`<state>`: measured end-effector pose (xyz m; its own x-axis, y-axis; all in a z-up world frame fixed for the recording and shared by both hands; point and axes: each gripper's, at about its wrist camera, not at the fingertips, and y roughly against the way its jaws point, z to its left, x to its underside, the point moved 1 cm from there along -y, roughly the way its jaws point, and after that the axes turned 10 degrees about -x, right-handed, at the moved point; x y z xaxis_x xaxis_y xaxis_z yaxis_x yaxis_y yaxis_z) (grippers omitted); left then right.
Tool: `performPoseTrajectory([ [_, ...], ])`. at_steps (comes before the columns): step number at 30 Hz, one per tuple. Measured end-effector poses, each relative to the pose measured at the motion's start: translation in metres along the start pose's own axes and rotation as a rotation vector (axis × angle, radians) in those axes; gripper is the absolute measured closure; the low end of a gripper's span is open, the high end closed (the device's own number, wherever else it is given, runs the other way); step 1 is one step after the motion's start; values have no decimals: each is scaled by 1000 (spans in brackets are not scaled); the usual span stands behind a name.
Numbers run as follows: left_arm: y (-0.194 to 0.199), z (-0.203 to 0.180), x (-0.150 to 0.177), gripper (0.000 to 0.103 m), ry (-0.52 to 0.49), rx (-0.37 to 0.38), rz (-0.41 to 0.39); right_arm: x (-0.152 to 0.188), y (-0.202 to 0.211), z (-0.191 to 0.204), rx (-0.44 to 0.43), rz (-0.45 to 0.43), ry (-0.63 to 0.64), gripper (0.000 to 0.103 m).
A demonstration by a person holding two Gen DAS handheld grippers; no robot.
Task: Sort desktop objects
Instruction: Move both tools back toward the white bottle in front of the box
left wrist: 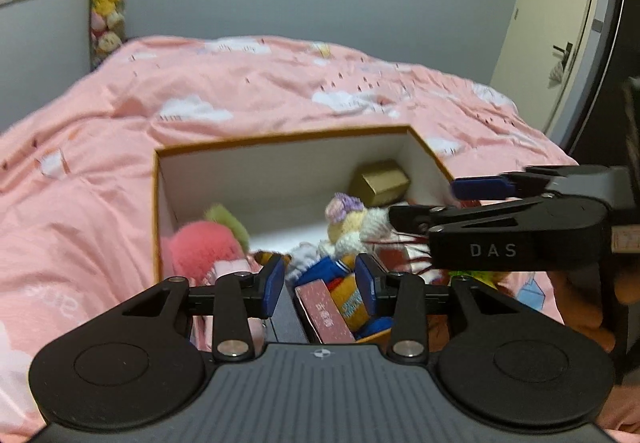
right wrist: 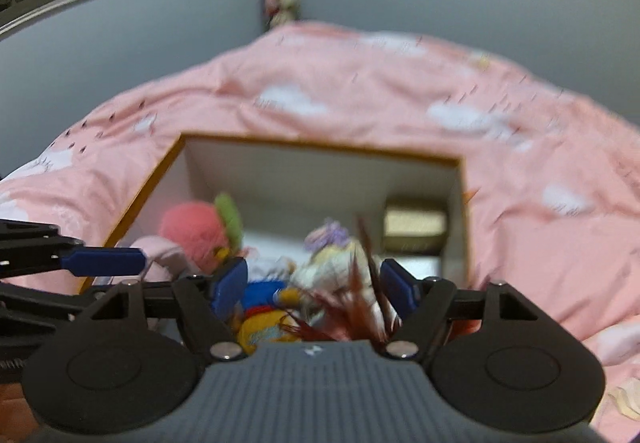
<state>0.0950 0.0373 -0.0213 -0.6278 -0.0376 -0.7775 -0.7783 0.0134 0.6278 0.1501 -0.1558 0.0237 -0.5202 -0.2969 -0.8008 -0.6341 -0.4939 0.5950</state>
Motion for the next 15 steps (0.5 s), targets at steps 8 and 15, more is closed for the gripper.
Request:
performPoseTrajectory([
  [8,32,-9,5,52,-29,-52,-91,9,35,15,130,-121,19,12],
  [15,45,-3,18,51,-6,-24,-37,27,51,34,138,-127,40,12],
])
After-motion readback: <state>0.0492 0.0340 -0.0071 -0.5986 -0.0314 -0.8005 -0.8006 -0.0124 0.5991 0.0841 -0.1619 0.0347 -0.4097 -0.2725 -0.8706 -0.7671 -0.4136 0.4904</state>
